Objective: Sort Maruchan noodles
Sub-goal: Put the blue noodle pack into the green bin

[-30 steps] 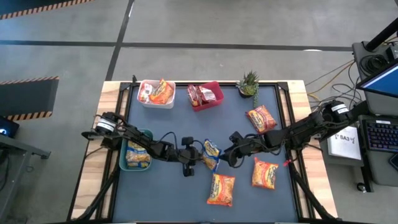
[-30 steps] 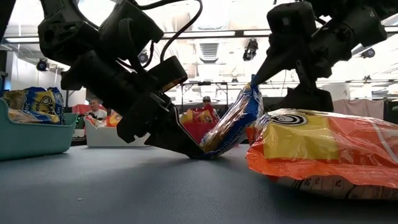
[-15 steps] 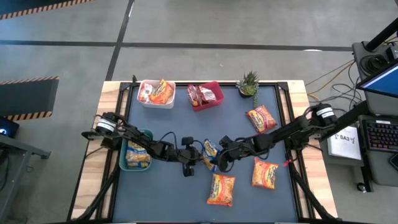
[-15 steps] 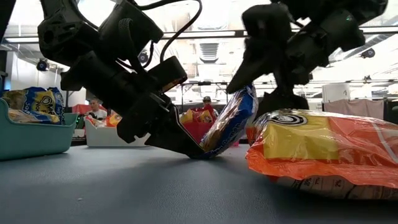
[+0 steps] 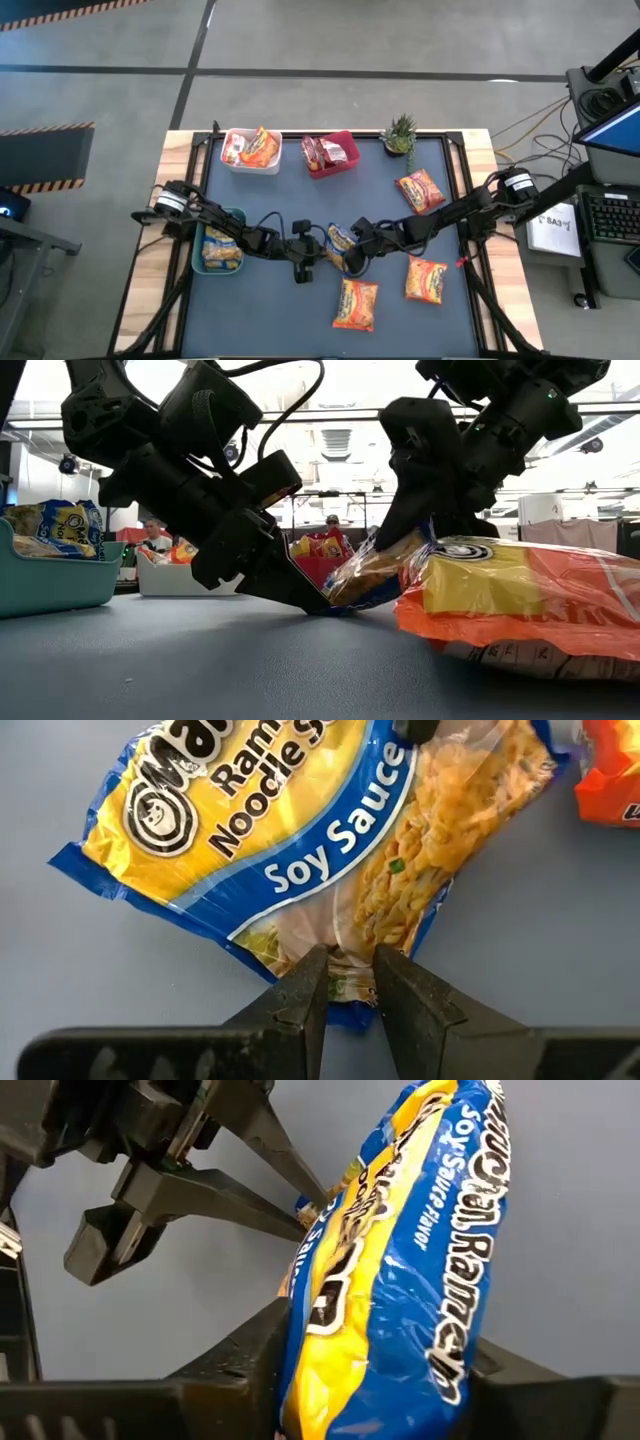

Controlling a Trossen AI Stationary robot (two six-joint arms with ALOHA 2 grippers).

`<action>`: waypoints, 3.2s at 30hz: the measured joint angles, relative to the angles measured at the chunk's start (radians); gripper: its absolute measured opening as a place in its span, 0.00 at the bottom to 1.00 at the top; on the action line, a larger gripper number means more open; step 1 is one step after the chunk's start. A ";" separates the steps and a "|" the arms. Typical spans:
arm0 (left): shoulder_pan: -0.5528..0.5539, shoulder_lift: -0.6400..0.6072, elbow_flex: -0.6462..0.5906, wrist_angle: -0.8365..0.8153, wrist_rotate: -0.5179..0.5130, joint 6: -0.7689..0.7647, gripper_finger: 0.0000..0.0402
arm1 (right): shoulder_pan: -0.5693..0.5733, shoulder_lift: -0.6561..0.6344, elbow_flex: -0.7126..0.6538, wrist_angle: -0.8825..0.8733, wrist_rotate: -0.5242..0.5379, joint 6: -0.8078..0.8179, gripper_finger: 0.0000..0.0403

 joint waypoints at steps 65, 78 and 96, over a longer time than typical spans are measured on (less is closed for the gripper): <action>0.005 -0.051 -0.121 0.455 0.002 -0.059 0.73 | 0.103 -0.147 -0.017 -0.040 0.083 -0.534 0.34; 0.021 -0.003 -0.107 0.520 0.110 -0.066 0.67 | 0.116 -0.147 -0.017 -0.038 0.109 -0.575 0.34; 0.021 0.003 -0.093 0.521 0.105 -0.053 0.25 | 0.121 -0.147 -0.016 -0.030 0.109 -0.579 0.34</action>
